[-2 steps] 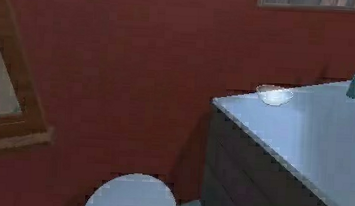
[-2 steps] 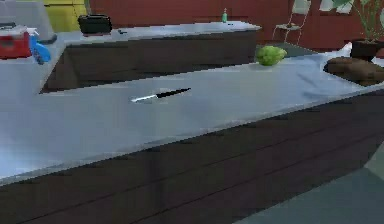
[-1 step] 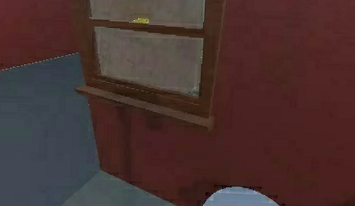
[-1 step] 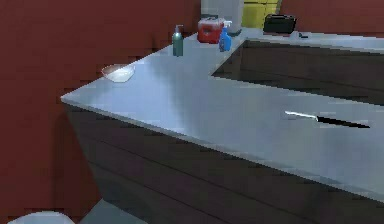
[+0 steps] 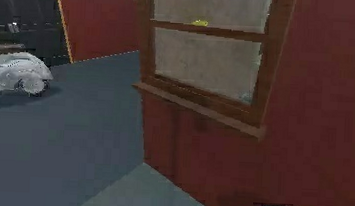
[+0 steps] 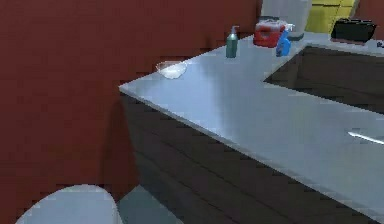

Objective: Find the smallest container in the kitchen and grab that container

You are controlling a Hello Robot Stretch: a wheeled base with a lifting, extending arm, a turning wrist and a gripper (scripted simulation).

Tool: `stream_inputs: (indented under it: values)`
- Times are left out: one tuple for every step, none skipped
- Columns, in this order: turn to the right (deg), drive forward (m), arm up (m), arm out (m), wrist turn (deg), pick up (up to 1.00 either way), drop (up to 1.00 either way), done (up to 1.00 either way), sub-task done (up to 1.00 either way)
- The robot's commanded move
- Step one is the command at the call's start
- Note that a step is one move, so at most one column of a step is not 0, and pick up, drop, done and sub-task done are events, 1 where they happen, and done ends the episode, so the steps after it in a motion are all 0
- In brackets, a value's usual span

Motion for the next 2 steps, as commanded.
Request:
stream_inputs:
  values:
    - [45.0,0.0,0.0,0.0,0.0,0.0,0.0,0.0,0.0]
    - [33.0,0.0,0.0,0.0,0.0,0.0,0.0,0.0,0.0]
